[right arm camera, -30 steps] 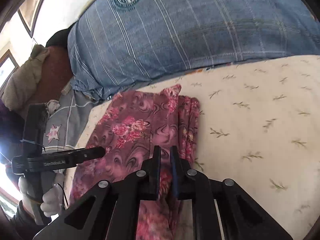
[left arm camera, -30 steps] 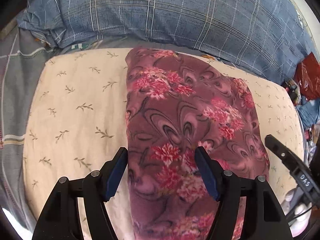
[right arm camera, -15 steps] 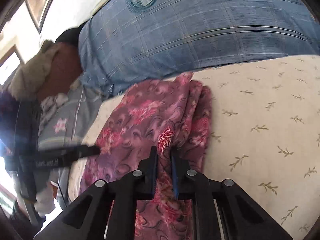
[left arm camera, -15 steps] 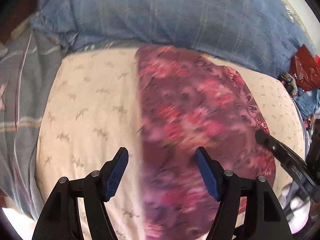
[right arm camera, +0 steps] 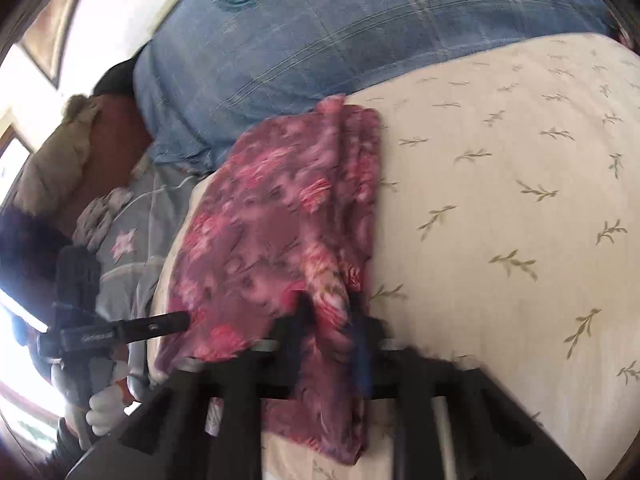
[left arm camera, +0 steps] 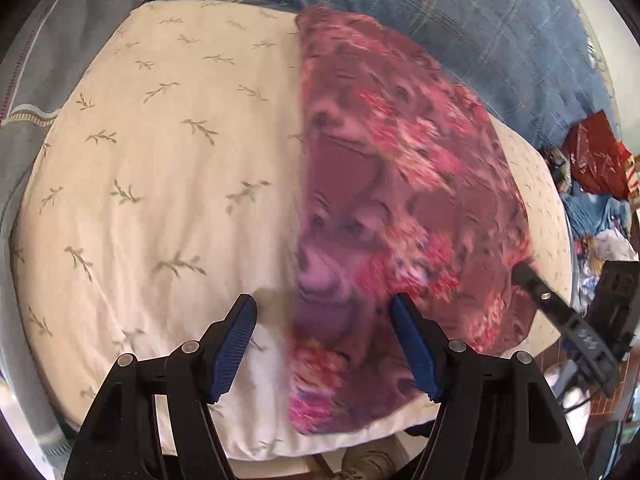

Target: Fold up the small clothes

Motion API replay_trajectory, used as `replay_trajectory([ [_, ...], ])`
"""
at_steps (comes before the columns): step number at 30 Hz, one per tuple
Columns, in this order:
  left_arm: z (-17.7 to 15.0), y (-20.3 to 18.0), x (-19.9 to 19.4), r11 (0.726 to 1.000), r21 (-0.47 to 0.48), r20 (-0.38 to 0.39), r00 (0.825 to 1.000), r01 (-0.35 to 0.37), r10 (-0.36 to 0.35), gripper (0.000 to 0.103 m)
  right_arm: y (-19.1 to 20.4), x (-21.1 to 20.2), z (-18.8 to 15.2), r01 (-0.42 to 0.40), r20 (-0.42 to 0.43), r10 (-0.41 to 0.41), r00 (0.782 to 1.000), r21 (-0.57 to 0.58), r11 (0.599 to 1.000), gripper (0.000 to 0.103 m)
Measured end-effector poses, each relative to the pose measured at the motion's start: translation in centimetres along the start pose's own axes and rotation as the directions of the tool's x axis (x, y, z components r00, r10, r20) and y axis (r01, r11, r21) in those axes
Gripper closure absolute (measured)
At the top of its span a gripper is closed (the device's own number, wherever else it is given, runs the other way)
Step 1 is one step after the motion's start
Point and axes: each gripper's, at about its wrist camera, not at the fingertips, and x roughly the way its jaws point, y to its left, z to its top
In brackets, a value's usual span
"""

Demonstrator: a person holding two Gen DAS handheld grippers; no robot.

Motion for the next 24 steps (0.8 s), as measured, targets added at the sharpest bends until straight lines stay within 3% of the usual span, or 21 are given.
replay_trajectory([
  [3, -1.3, 0.0, -0.1, 0.999, 0.038, 0.015, 0.999, -0.033, 0.032, 0.034, 1.0, -2.1, 0.0, -0.043, 0.061, 0.045, 0.997, -0.028, 0.999, 0.097],
  [5, -1.7, 0.2, -0.2, 0.998, 0.057, 0.036, 0.999, -0.035, 0.033, 0.033, 0.8, -1.9, 0.0, -0.018, 0.041, 0.019, 0.999, -0.036, 0.999, 0.097],
  [7, -2.0, 0.2, -0.5, 0.996, 0.070, 0.042, 0.998, -0.055, 0.052, 0.032, 0.1, -0.1, -0.6, 0.062, -0.029, -0.063, 0.998, -0.058, 0.996, 0.097],
  [11, -2.4, -0.2, -0.5, 0.994, 0.081, 0.046, 0.997, -0.068, 0.064, 0.032, -0.4, 0.3, -1.2, 0.039, -0.023, -0.040, 0.999, -0.017, 0.999, 0.092],
  [14, -2.3, -0.4, -1.1, 0.995, 0.083, 0.032, 0.998, -0.050, 0.047, 0.035, -0.4, -0.2, -0.9, 0.033, -0.018, -0.033, 0.999, 0.003, 0.999, 0.091],
  [17, -1.9, -0.8, -2.5, 0.997, 0.075, 0.054, 0.998, 0.009, -0.013, 0.034, -0.1, -0.9, -0.1, 0.025, 0.011, -0.025, 1.000, 0.004, 1.000, 0.089],
  [19, -0.7, -0.7, -3.2, 0.997, 0.062, 0.067, 0.997, 0.041, -0.045, 0.034, 0.2, -1.3, 0.9, 0.016, 0.044, -0.016, 0.999, 0.004, 1.000, 0.080],
  [22, 1.6, -0.4, -3.2, 0.999, 0.033, 0.087, 0.996, 0.023, -0.026, 0.034, 0.6, -0.8, 2.9, 0.018, 0.077, -0.019, 0.997, 0.012, 1.000, 0.066],
  [24, 3.0, -0.3, -2.4, 1.000, 0.007, 0.073, 0.997, 0.021, -0.022, 0.034, 0.9, 0.1, 3.9, 0.030, 0.082, -0.031, 0.996, 0.012, 0.999, 0.066],
])
